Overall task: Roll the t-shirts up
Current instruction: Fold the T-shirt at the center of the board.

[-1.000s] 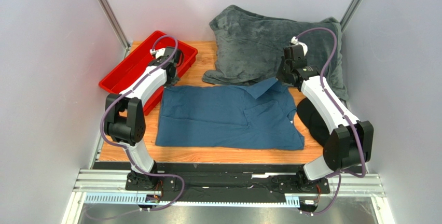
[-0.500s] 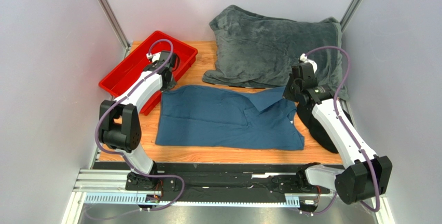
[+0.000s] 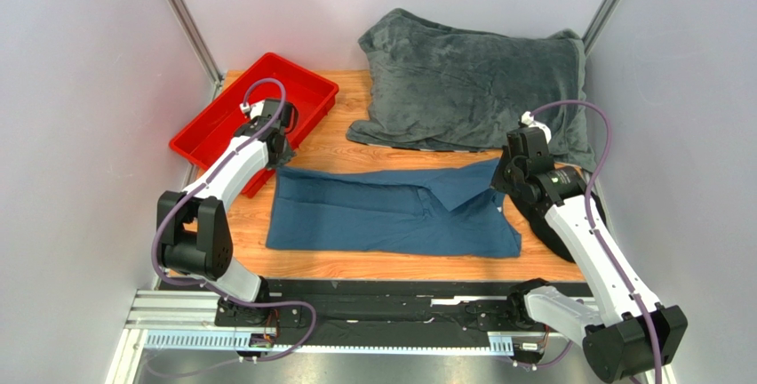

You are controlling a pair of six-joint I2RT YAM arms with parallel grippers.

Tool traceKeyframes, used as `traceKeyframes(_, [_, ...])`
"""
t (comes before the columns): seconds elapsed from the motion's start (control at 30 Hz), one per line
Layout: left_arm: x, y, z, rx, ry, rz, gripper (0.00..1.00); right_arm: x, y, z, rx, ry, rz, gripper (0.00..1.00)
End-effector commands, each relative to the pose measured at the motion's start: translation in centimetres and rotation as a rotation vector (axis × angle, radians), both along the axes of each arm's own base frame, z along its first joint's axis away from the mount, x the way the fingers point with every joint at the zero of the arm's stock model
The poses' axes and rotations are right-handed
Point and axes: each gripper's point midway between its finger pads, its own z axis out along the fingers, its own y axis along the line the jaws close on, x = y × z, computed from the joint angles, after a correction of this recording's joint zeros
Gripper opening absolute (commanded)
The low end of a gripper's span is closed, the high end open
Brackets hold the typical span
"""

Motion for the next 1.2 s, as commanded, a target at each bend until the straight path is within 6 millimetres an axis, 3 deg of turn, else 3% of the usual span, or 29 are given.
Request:
traceKeyframes(0.0, [-0.5, 0.4, 0.6, -0.009, -0.037, 0.006, 0.0, -1.9, 0.0, -0.6, 0.017, 0.03, 0.01, 0.0])
traceKeyframes(0.3, [-2.0, 0.5, 0.2, -0.023, -0.031, 0.016, 0.0, -4.5, 0.0, -0.7, 0.046, 0.041, 0.018, 0.0])
traceKeyframes(0.87, [-4.6, 0.7, -1.1, -0.043, -0.016, 0.024, 0.0, -6.6, -0.3, 1.0, 0.055, 0.031, 0.03, 0.0])
traceKeyframes(1.17, [-5.7, 0.8, -1.9, -0.051, -0.012, 0.036, 0.0, -7.5, -0.1, 0.2, 0.083, 0.046, 0.024, 0.0])
